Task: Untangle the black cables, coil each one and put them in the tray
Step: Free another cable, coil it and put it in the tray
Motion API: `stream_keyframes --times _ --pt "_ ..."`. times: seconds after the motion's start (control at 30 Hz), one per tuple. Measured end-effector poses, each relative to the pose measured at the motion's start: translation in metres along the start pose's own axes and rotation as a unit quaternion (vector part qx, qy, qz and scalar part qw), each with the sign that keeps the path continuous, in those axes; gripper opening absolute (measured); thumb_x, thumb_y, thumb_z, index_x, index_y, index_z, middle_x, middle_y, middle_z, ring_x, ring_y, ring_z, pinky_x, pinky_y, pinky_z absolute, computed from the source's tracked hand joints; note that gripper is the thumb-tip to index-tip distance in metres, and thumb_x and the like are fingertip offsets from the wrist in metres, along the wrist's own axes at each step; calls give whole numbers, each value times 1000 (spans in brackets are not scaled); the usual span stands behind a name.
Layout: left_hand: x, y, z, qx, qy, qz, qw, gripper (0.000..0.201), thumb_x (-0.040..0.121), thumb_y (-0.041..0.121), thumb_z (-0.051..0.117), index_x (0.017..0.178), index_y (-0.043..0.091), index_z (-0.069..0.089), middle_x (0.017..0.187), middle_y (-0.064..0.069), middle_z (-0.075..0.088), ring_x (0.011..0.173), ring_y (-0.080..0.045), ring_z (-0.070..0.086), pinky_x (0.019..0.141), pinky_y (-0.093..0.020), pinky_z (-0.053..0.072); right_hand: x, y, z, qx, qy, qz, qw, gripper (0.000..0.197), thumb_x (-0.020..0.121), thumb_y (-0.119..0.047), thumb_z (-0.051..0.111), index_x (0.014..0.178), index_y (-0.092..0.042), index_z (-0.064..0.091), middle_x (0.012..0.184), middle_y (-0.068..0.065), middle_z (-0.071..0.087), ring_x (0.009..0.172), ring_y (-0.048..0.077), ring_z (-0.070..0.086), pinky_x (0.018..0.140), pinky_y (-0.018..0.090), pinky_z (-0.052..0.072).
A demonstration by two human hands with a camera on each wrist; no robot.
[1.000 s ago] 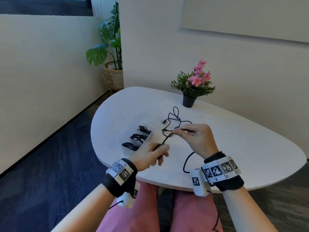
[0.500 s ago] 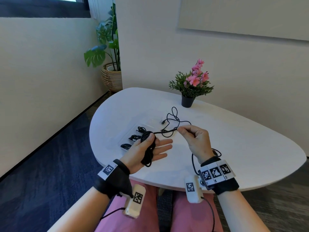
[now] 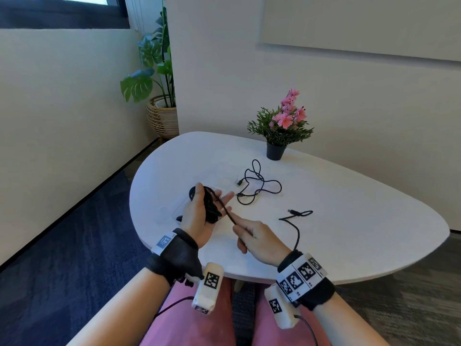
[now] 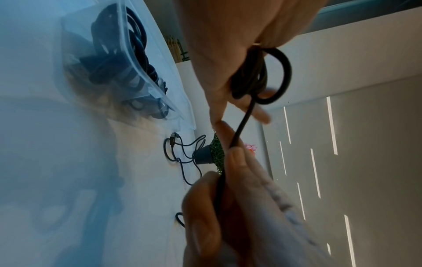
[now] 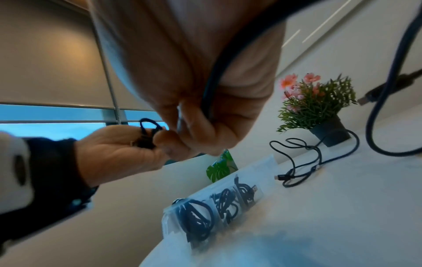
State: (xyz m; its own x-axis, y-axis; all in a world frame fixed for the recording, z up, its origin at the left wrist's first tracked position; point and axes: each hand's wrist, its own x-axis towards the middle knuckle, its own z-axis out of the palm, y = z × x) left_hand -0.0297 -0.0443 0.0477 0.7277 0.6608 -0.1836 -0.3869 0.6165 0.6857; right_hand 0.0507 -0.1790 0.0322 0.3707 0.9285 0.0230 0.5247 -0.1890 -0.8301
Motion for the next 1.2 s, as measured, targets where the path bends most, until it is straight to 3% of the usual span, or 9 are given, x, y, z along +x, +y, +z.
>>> stream_keyframes --times 0.1,0.27,0.43,0.57,0.63,0.73,0.87,0.97,1.2 --pt "5 4 -1 -25 84 35 996 29 100 39 40 88 13 41 62 1 50 44 -9 49 58 -33 54 -1 -10 -4 -80 -39 -11 996 34 100 -20 38 127 -32 54 58 -8 51 59 7 52 70 22 45" --pt "11 19 -12 228 117 125 959 29 97 40 45 85 14 45 67 -1 52 38 -9 36 35 -20 29 -8 -27 -32 -155 -46 -10 987 32 97 -26 48 84 -6 70 49 -17 54 48 -2 48 55 14 35" --pt "12 6 -26 579 22 217 786 31 99 34 39 84 17 60 63 3 65 52 -3 52 56 -22 40 -1 -32 -61 -36 2 -58 998 9 86 -19 67 82 -11 71 64 24 54 60 23 49 62 35 45" --pt "1 -2 -23 685 -83 216 691 61 98 52 24 71 14 65 57 3 63 55 -7 56 63 -29 44 7 -34 -67 -53 66 -77 993 9 84 -15 69 89 -11 75 54 -11 58 53 2 48 63 17 42" --pt "-10 -6 -14 660 -137 178 717 79 92 62 11 76 11 69 53 3 61 48 -9 54 56 -25 43 13 -27 -67 -43 109 -71 991 10 83 -16 70 90 -11 75 52 -17 58 53 -2 51 64 11 40" --pt "-22 -7 -6 505 -213 54 834 66 93 59 29 103 3 63 58 2 63 39 -7 45 40 -18 34 18 -17 -65 24 150 -50 987 9 81 -14 73 89 -11 75 65 -18 67 63 -6 62 68 7 44" --pt "-24 -7 -3 497 -243 0 833 39 71 38 73 98 11 67 57 7 52 44 -9 41 42 -20 34 20 -5 -58 95 188 -43 977 12 79 -14 74 79 -26 73 76 -15 72 77 -3 67 75 11 49" --pt "-21 -7 -4 331 -220 -7 917 25 79 24 68 89 4 59 57 6 49 48 -11 42 47 -21 38 21 2 -55 85 206 -36 974 14 87 -19 66 81 -30 72 81 -19 70 82 -9 63 78 7 46" --pt "-9 -7 4 63 -83 0 995 29 89 32 51 105 9 58 122 -6 63 117 -18 58 87 -39 52 19 -1 -35 -7 158 -8 987 23 98 -23 46 94 -18 68 70 -19 56 67 -6 53 65 10 38"
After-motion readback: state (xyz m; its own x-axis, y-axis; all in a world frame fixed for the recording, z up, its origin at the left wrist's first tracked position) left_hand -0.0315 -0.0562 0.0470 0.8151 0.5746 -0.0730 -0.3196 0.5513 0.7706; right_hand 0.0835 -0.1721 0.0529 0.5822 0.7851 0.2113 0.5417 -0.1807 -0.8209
